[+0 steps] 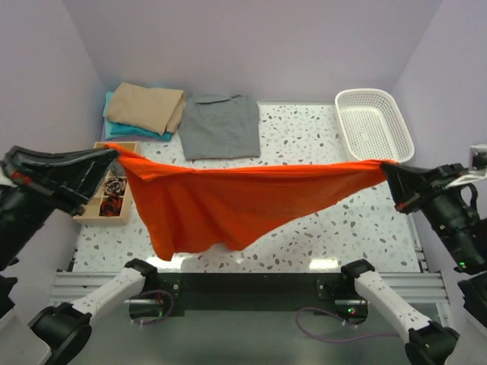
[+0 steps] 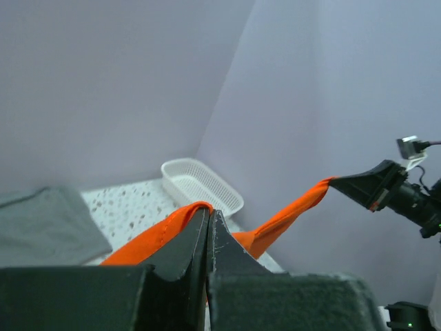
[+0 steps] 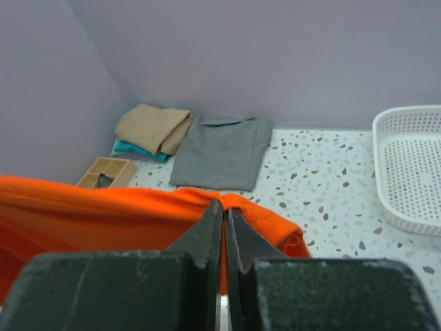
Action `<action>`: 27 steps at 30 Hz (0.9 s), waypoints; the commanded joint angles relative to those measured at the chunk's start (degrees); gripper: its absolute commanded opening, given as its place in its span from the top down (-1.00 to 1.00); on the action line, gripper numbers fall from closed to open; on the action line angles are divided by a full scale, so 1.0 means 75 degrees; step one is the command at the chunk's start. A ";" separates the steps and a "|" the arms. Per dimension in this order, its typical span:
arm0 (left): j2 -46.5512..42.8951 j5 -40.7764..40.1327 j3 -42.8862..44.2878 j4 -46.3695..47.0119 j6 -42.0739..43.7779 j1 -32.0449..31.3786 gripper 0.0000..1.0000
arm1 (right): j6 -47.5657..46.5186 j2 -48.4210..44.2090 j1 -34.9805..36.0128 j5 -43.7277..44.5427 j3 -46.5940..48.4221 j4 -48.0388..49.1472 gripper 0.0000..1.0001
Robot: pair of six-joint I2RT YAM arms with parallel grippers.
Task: Fold and stack the t-shirts
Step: Fold the tshirt
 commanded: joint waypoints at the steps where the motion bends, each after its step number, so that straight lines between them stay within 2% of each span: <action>1: 0.0848 0.1429 0.2388 -0.0639 0.0320 0.0093 1.00 | -0.0584 0.0344 -0.0021 -0.0571 0.1585 -0.1019 1.00; 5: 0.0803 0.2027 0.2898 -0.0453 -0.0195 0.0070 1.00 | -0.0561 0.0367 -0.0126 -0.1004 0.2464 -0.1511 1.00; 10: 0.0745 0.3046 0.2594 -0.0101 -0.0770 0.0082 1.00 | -0.0526 0.0379 -0.0313 -0.1344 0.3241 -0.1945 1.00; 13: 0.0593 0.2581 0.2570 -0.0346 -0.0712 0.0093 1.00 | -0.0537 0.0286 -0.0349 -0.1206 0.2869 -0.1887 1.00; 15: 0.0557 0.1831 0.2524 -0.0720 -0.0525 0.0082 1.00 | -0.0537 0.0227 -0.0337 -0.1029 0.2389 -0.1701 1.00; 17: 0.0639 0.1189 0.2150 -0.1014 -0.0280 0.0082 1.00 | -0.0502 0.0110 -0.0348 -0.0657 0.1370 -0.1408 1.00; 19: 0.0651 0.0788 0.1183 -0.1214 -0.0045 0.0082 1.00 | -0.0479 0.0098 -0.0349 -0.0467 0.0296 -0.0998 1.00; 20: 0.0628 0.0171 0.0747 -0.1226 0.0130 0.0082 1.00 | -0.0432 0.0110 -0.0337 -0.0246 -0.0094 -0.0845 1.00; 23: 0.0347 -0.0943 -0.1502 -0.0514 0.0354 0.0082 1.00 | -0.0211 0.0168 -0.0337 0.0201 -0.1700 -0.0084 1.00; 25: 0.0311 -0.1228 -0.2998 0.0458 0.0401 0.0082 1.00 | -0.0011 0.0226 -0.0348 0.0540 -0.2833 0.0724 1.00; 27: 0.0764 -0.1253 -0.3812 0.1256 0.0495 0.0082 1.00 | 0.0107 0.0483 -0.0337 0.0832 -0.3459 0.1471 1.00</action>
